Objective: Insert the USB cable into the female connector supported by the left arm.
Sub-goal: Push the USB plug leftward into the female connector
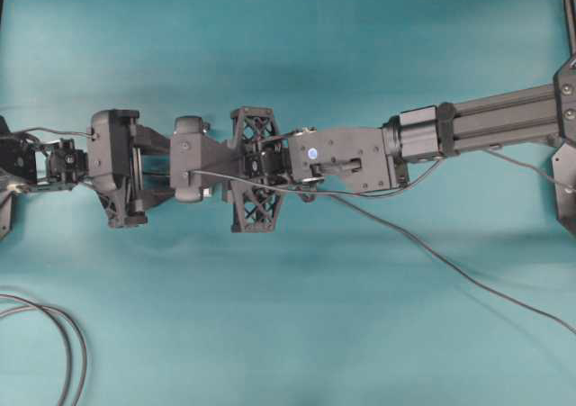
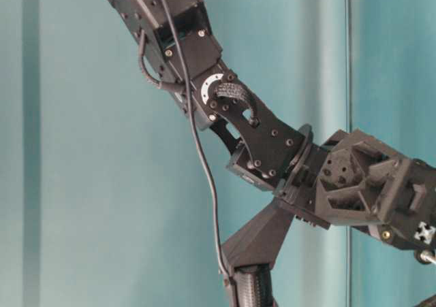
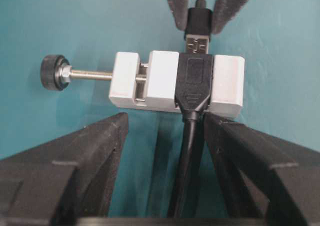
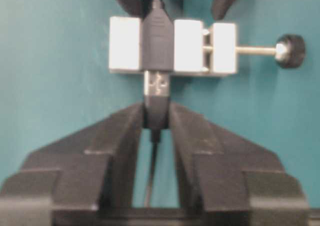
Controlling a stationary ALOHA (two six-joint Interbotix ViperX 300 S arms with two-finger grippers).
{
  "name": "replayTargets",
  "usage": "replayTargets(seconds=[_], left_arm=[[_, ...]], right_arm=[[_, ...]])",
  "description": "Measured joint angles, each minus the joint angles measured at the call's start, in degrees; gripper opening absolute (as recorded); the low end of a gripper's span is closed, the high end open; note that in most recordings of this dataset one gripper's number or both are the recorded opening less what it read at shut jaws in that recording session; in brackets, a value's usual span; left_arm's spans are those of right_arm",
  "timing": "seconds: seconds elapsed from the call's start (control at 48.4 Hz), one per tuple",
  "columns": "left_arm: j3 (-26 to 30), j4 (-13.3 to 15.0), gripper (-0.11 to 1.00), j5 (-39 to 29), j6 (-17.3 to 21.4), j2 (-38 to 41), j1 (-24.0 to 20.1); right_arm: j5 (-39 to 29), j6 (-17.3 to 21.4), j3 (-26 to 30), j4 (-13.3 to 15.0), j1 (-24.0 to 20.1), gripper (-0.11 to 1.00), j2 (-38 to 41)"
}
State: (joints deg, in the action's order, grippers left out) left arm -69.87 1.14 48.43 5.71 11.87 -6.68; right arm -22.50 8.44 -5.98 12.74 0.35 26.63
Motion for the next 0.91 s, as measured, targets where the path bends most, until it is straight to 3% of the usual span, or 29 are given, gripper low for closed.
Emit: replayTargets(seconds=[0.91], left_arm=[[2.29,-0.18,0.69,-4.22,-0.09,-0.62,0.00]], right_arm=[[0.18,-0.26,0.62,0.00,0.26,0.21,0.70]])
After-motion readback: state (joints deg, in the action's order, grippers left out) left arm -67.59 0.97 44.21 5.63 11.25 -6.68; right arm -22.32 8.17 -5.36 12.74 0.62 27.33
